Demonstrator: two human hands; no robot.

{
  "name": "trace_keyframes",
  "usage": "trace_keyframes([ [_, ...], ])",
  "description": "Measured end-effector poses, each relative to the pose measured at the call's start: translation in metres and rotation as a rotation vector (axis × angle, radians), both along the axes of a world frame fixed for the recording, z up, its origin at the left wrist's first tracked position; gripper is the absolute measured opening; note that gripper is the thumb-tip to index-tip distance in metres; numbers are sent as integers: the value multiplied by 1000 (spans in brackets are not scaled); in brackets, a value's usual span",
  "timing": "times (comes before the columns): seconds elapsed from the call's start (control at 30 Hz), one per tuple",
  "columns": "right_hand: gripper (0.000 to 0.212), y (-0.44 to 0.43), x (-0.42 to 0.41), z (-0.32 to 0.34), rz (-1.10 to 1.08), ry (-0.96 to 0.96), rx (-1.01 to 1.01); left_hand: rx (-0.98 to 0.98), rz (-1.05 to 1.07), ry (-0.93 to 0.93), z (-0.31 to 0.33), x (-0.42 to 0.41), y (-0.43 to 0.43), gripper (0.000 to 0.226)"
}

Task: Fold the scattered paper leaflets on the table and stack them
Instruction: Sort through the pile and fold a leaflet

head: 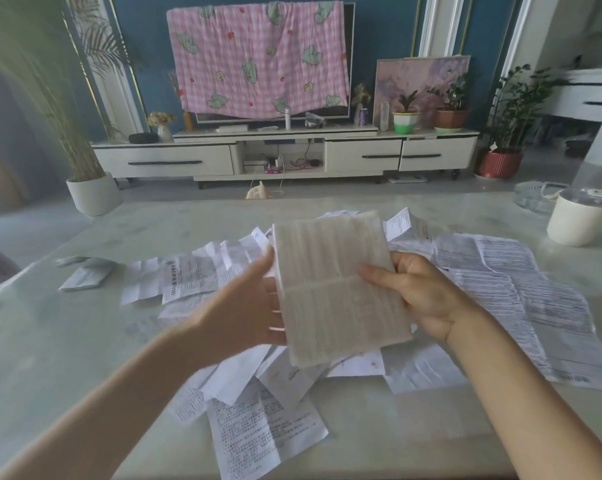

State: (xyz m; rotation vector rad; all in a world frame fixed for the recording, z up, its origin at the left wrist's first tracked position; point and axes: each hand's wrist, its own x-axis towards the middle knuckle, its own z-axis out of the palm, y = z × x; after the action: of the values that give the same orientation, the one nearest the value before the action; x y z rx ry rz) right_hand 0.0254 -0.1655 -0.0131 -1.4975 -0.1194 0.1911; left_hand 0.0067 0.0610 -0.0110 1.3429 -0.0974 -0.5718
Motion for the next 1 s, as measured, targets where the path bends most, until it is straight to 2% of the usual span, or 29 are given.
trace_keyframes([
  [0.1, 15, 13, 2, -7, -43, 15, 17, 19, 103, -180, -16, -4, -7, 31],
  [0.17, 17, 20, 3, -12, -47, 21, 5, 50, 204, -243, -23, 0, -1, 27],
  [0.27, 24, 25, 2, -15, -44, 22, -9, 90, 232, -259, -29, 4, 6, 18],
  [0.4, 37, 29, 0, -16, 7, 67, 4, 34, 184, -224, -29, 6, 16, 25],
  [0.6, 28, 24, -2, -15, 165, 171, -72, 15, 121, -132, -29, 6, 25, 27],
  [0.77, 39, 23, 1, -18, 224, 216, -81, 50, 90, -99, -26, 6, 34, 28],
  [1.0, 35, 21, 5, -15, 255, 230, 68, -43, 108, -36, -20, 4, 40, 24],
])
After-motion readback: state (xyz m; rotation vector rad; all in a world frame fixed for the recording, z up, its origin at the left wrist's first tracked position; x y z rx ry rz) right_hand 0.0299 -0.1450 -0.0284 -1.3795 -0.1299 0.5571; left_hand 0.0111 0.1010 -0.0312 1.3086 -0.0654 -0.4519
